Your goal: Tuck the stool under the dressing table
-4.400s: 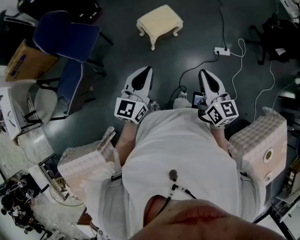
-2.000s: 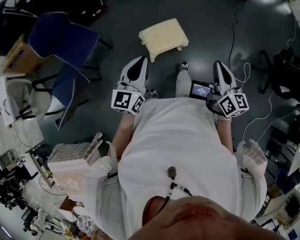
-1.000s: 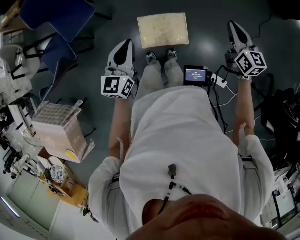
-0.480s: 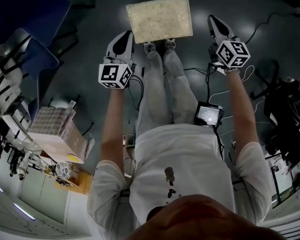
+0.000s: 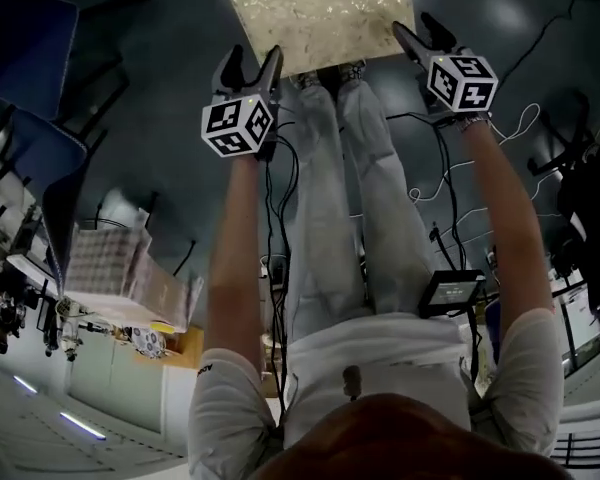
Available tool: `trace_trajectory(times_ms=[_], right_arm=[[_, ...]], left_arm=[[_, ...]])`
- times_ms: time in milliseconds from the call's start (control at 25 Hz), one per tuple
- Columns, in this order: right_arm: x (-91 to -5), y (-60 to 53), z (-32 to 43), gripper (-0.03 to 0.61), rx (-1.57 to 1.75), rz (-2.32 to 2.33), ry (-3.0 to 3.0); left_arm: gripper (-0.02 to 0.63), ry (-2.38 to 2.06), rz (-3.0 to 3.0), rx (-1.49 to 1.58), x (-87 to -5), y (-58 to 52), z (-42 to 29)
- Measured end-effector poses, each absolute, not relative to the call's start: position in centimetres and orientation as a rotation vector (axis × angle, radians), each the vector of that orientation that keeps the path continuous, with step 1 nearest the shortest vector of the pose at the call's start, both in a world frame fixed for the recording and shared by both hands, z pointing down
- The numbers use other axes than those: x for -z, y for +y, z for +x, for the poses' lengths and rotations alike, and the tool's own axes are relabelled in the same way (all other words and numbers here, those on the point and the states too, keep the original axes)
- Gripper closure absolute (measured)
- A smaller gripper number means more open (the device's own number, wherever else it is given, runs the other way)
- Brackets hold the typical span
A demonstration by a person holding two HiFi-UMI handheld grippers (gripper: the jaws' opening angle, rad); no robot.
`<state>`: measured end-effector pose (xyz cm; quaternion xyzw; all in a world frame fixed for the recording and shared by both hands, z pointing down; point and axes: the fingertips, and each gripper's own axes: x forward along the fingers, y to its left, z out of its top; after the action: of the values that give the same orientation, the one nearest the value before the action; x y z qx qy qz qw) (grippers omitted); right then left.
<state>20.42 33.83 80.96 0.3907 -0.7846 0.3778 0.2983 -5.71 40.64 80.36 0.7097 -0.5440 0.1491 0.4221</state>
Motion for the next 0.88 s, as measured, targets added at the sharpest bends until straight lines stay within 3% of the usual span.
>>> trace_trajectory(times_ms=[280,880], right_arm=[[-86.6,33.4,21.1,0.207,-1.060,1.108,-1.965],[-87.3,34.6,21.7,0.189,-1.080,1.074,-1.867]], left_arm=[[0.184,-1.406,1.657,-0.416,-85.9,40.8,-5.9],[0.215,-1.318,1.619,-0.528,-87.3,40.1,-3.5]])
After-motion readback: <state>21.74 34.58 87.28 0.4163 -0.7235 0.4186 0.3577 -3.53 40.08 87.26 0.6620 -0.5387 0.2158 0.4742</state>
